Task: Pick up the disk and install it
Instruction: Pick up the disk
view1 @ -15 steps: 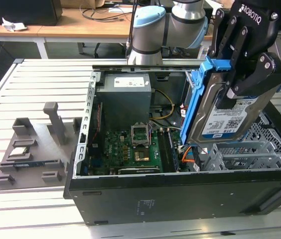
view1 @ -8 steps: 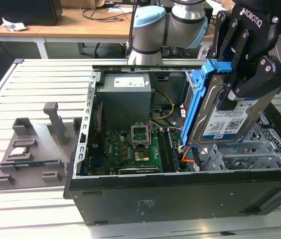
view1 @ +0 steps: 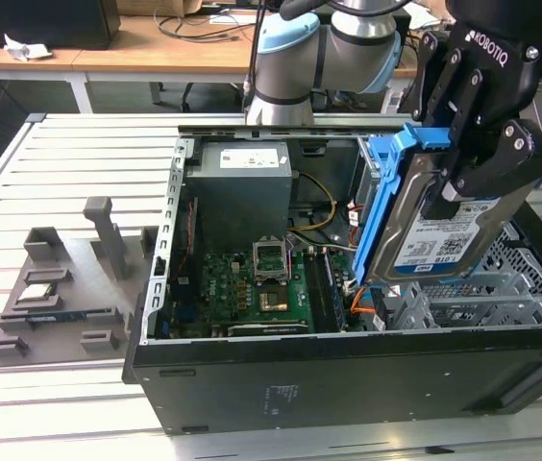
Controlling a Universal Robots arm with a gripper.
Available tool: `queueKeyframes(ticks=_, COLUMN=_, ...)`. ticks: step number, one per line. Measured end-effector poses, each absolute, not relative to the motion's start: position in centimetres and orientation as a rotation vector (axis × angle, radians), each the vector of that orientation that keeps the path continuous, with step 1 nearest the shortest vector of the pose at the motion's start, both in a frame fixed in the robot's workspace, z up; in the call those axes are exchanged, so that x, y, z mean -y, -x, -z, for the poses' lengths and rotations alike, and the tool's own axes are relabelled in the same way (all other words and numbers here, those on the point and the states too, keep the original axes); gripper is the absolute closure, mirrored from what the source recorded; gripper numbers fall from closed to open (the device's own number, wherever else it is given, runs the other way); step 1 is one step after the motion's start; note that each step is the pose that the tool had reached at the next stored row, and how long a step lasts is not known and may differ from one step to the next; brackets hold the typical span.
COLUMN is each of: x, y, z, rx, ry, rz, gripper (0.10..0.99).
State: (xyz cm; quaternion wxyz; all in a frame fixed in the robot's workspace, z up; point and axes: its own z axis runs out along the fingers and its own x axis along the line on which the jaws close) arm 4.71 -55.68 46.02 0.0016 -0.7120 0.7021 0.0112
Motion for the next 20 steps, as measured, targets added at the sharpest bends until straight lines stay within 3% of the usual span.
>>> queueKeyframes(ticks=20, x=55.7, y=-7.5, z=-45.0, rx=-2.204, ry=2.235, rz=-0.035, gripper=0.725)
